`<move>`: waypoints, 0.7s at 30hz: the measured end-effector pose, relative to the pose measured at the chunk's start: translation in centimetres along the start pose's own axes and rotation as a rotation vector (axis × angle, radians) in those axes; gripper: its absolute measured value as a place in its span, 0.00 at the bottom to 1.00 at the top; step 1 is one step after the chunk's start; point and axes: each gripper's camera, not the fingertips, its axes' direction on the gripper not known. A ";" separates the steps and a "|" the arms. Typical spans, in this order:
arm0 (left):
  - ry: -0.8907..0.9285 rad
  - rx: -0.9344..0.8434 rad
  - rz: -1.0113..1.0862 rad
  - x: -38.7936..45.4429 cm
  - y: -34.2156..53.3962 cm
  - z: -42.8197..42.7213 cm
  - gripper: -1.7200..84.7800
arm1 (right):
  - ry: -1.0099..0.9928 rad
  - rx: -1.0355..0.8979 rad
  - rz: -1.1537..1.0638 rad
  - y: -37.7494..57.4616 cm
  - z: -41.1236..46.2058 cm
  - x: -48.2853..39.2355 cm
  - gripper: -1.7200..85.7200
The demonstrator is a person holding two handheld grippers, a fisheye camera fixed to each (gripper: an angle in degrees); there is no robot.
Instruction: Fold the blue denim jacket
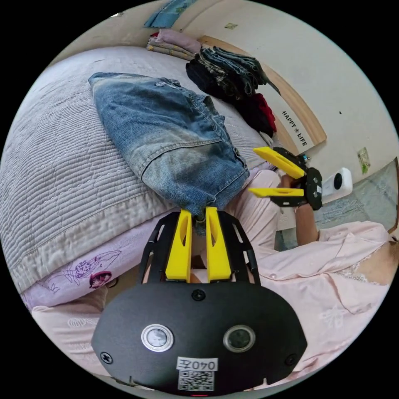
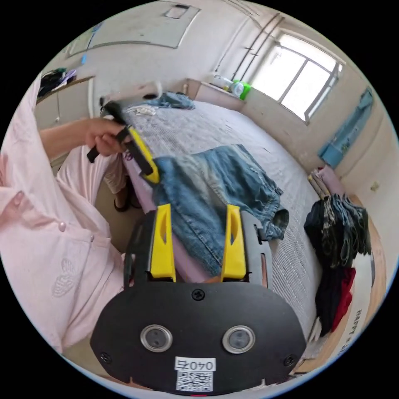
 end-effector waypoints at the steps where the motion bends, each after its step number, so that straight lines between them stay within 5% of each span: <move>1: 0.047 0.025 -0.004 -0.4 -0.3 -1.0 0.03 | -0.015 -0.062 -0.057 -0.6 0.9 -1.4 0.27; 5: 0.281 0.159 -0.032 -2.9 -2.8 -6.1 0.02 | 0.219 -0.106 -0.179 -1.9 3.7 -5.9 0.27; 10: 0.267 0.197 0.023 -3.2 -5.0 -9.2 0.03 | 0.544 -0.141 -0.131 -3.7 7.8 -7.1 0.26; 16: 0.247 0.239 0.042 -5.4 -4.4 -12.3 0.02 | 0.593 -0.344 -0.049 -2.6 12.3 -5.0 0.24; 21: 0.262 0.262 0.020 -8.5 -2.1 -13.5 0.02 | 0.700 -0.326 -0.079 -2.9 12.0 -5.0 0.16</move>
